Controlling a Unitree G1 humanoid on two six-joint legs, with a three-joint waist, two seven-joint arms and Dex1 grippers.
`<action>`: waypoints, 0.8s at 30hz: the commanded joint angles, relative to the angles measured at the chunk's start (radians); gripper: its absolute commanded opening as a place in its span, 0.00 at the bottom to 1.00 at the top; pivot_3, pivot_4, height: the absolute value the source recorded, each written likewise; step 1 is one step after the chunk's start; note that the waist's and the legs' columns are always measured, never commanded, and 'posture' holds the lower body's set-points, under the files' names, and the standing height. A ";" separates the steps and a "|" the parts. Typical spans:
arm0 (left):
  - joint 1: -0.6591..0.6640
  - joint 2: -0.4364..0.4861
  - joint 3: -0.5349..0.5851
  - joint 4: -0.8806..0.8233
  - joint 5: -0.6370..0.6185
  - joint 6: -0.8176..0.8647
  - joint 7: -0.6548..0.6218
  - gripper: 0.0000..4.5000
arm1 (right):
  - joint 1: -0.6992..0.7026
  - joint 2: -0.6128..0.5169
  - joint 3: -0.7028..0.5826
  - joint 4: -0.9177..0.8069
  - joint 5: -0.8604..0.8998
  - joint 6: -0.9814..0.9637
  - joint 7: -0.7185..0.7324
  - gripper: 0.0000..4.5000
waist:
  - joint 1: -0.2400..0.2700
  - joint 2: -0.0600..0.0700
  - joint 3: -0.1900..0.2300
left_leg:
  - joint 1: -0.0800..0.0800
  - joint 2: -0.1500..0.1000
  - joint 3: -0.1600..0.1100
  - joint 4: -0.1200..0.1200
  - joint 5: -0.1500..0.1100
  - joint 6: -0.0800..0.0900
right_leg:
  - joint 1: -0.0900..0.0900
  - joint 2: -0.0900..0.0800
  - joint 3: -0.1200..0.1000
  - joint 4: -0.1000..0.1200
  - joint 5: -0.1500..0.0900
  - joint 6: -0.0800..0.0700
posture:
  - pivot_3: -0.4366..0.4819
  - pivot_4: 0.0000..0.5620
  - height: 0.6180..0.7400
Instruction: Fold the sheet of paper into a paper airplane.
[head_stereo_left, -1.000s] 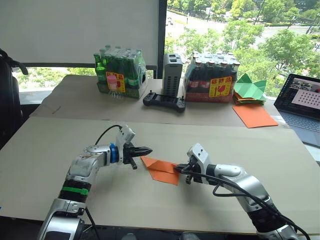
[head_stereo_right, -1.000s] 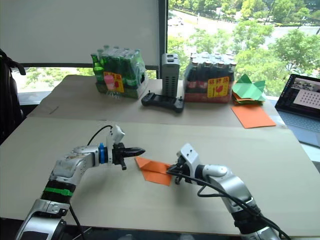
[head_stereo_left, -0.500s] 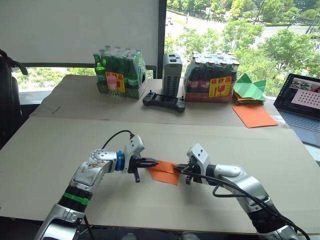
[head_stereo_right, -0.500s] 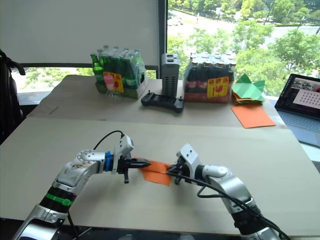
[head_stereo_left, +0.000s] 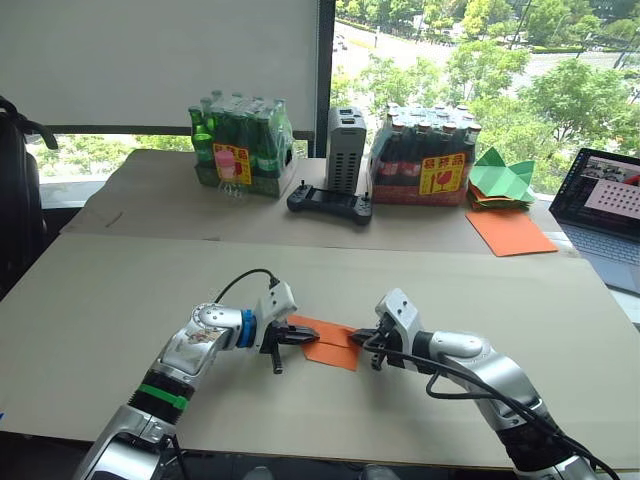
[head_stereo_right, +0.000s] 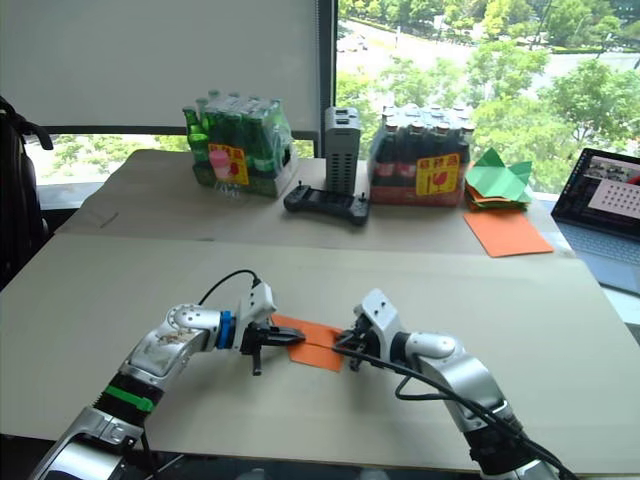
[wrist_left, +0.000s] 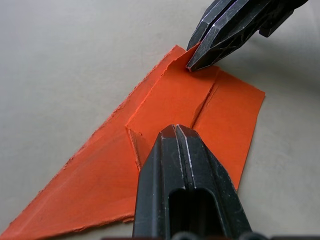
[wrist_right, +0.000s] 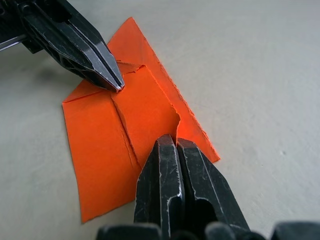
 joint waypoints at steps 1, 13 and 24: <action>0.002 0.000 -0.001 0.076 0.040 -0.015 0.017 0.00 | 0.022 -0.007 -0.010 -0.015 0.009 0.036 0.001 0.01 | 0.000 0.000 0.000 | 0.000 0.000 0.000 0.000 0.000 0.000 | 0.000 0.000 0.000 0.000 0.000 0.000 | 0.48 0.27 1.00; 0.003 -0.017 0.009 0.125 0.042 -0.013 0.017 0.00 | 0.015 0.044 -0.108 -0.066 0.107 0.051 -0.012 0.59 | 0.000 0.000 0.000 | 0.000 0.000 0.000 0.000 0.000 0.000 | 0.000 0.000 0.000 0.001 0.000 0.000 | 0.48 0.27 1.00; 0.007 -0.012 0.016 0.118 0.040 0.000 0.012 0.00 | 0.015 0.117 -0.097 -0.133 0.203 0.059 -0.004 0.23 | -0.001 0.001 -0.001 | 0.000 0.000 0.000 0.000 0.000 0.000 | 0.000 0.000 0.000 0.001 0.000 0.000 | 0.48 0.27 1.00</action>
